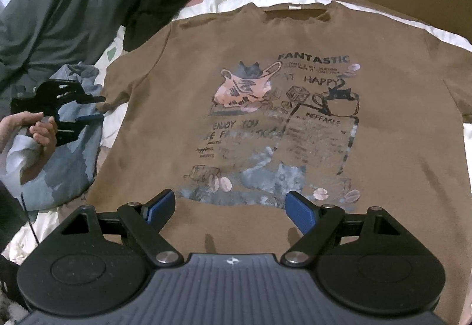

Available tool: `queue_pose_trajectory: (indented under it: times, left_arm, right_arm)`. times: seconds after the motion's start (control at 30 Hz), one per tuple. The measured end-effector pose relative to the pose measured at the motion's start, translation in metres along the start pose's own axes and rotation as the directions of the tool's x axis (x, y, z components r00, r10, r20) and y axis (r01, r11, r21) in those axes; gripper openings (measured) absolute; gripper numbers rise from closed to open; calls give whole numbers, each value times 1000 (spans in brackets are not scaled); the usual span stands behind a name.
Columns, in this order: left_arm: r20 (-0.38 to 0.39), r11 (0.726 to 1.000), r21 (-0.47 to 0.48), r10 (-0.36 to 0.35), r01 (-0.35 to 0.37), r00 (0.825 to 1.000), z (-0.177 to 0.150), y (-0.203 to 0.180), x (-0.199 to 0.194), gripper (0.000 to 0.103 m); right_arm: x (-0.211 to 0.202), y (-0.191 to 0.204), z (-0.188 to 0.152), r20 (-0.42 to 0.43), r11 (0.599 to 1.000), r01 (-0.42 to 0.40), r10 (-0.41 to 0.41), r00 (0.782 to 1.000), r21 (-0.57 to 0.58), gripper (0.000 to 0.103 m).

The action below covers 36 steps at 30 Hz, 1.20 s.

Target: Fold clothes

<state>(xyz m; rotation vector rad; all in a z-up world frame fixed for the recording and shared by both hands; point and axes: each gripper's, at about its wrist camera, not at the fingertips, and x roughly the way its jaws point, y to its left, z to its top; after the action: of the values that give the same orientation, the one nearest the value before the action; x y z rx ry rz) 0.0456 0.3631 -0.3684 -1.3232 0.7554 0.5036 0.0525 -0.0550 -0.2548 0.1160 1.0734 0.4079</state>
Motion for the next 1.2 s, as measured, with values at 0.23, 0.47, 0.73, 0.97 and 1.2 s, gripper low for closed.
queue_pose_trajectory:
  times: [0.23, 0.47, 0.73, 0.97, 1.2]
  left_arm:
    - [42, 993, -101, -53, 57, 998, -4, 16, 10, 33]
    - [94, 988, -133, -67, 79, 993, -7, 18, 14, 33]
    - [107, 983, -142, -106, 121, 989, -2, 22, 22, 35]
    - [107, 975, -128, -166, 179, 980, 1, 25, 24, 34]
    - [75, 963, -159, -206, 216, 976, 8, 28, 20, 18]
  right_arm:
    - [-3, 0, -2, 16, 1000, 2, -2, 1000, 0, 86]
    - [-4, -3, -5, 9, 1000, 1, -1, 1000, 8, 86]
    - [1, -5, -9, -1, 1000, 6, -6, 1000, 19, 86]
    - [6, -4, -13, -10, 1000, 9, -9, 1000, 20, 86]
    - [1, 0, -15, 5, 1000, 11, -11, 1000, -28, 86]
